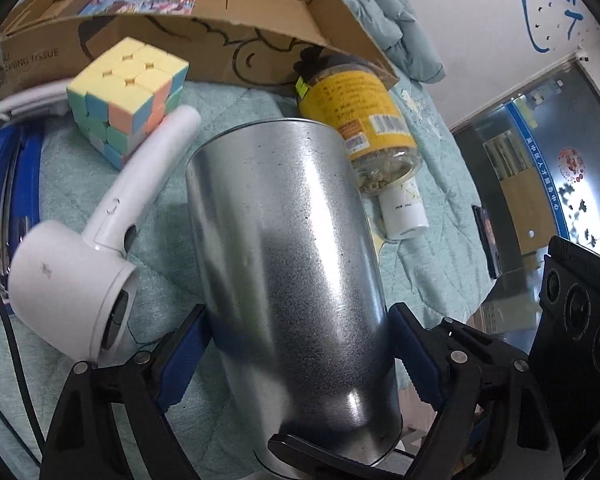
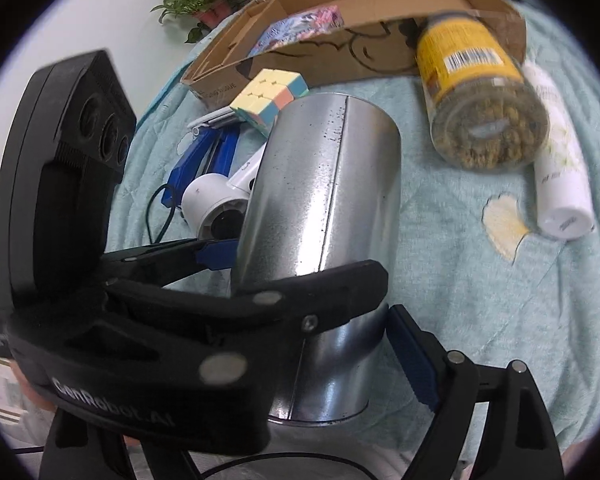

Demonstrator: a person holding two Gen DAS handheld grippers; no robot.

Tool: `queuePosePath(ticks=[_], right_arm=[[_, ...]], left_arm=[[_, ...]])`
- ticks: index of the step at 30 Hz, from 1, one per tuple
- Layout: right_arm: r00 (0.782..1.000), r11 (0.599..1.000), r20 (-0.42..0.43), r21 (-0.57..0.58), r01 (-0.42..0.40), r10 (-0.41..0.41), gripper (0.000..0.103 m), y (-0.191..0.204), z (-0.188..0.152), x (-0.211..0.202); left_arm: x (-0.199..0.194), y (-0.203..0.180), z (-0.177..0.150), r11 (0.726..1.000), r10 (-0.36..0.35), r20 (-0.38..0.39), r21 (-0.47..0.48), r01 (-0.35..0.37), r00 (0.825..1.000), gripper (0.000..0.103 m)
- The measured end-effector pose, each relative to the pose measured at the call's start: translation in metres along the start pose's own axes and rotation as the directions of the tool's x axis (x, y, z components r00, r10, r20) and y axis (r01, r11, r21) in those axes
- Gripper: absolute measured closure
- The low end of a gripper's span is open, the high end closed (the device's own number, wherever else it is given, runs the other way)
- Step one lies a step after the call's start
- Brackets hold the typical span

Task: Organize rigid objects
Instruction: 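Lift the cylinder, lay it in the box beside the game box, release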

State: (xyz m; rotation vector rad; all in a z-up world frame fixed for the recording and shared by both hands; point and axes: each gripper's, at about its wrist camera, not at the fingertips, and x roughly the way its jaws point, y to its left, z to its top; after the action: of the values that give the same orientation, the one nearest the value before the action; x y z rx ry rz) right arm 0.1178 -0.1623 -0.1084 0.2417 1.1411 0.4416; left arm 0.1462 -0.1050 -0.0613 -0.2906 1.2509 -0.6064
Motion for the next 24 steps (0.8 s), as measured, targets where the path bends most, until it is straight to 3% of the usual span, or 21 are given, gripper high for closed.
queuePosePath(ticks=[5,12,24], right_arm=[[0.997,0.997,0.068,-0.063,0.043,-0.039,0.018,0.012,0.012,-0.013],[0.979,0.99,0.198,-0.121,0.075,-0.05,0.018,0.026,0.04,-0.038],[0.952,0.978,0.299,-0.172,0.121,-0.065,0.018,0.037,0.089,-0.057]], left_arm=[[-0.027,-0.02,0.007,0.996,0.047,0.092,0.076,-0.054,0.995,0.018],[-0.069,-0.039,0.038,0.987,0.065,0.227,0.128,-0.096,0.972,0.019],[-0.111,-0.051,0.095,0.973,0.069,0.339,0.183,-0.138,0.938,0.019]])
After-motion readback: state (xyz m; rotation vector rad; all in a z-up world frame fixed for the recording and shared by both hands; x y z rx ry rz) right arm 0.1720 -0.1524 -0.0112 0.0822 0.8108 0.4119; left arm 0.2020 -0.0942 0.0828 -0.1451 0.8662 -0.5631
